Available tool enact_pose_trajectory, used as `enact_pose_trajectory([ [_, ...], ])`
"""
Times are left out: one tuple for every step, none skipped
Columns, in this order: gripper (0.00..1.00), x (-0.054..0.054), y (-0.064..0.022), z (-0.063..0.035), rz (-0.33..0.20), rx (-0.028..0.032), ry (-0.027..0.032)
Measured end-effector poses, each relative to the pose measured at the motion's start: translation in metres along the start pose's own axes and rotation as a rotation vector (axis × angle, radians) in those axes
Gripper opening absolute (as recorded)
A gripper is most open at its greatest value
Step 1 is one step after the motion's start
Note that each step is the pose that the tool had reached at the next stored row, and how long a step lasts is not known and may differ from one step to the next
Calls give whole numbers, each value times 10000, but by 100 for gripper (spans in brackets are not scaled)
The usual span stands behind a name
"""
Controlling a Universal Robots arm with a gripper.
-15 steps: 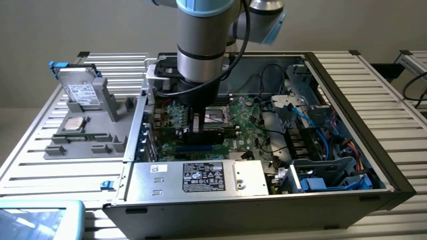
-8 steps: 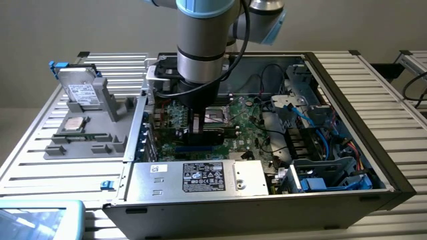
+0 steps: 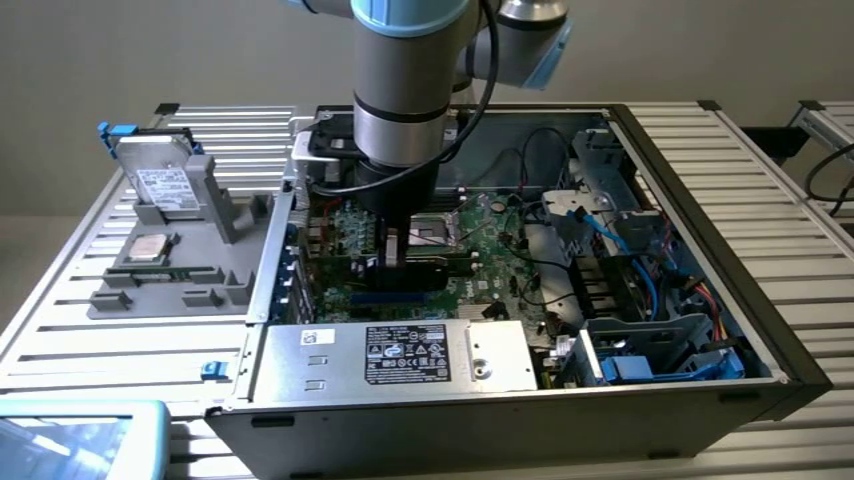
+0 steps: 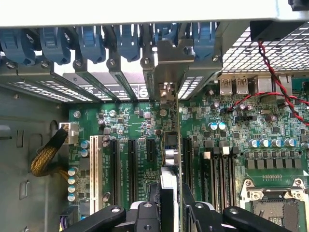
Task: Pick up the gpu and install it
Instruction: 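Insert the gpu into the slot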
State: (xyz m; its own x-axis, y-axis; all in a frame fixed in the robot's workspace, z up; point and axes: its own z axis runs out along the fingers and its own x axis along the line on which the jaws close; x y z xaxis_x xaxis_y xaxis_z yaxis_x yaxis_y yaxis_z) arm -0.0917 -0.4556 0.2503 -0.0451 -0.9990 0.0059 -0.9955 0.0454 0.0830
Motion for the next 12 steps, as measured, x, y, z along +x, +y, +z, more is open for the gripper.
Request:
enact_pose_trajectory([
  [28,0,0,0,0,-1,2],
  [28,0,0,3,0,0,4],
  [28,-1,0,9,1,3,10],
  [28,0,1,12,2,3,20],
  [28,0,1,15,3,3,36],
  [28,0,2,18,4,3,50],
  [28,0,2,18,4,2,53],
  [28,0,2,18,4,2,53],
  [28,0,2,18,4,2,53],
  [28,0,2,18,4,2,52],
  [28,0,2,18,4,2,52],
  [28,0,2,18,4,2,53],
])
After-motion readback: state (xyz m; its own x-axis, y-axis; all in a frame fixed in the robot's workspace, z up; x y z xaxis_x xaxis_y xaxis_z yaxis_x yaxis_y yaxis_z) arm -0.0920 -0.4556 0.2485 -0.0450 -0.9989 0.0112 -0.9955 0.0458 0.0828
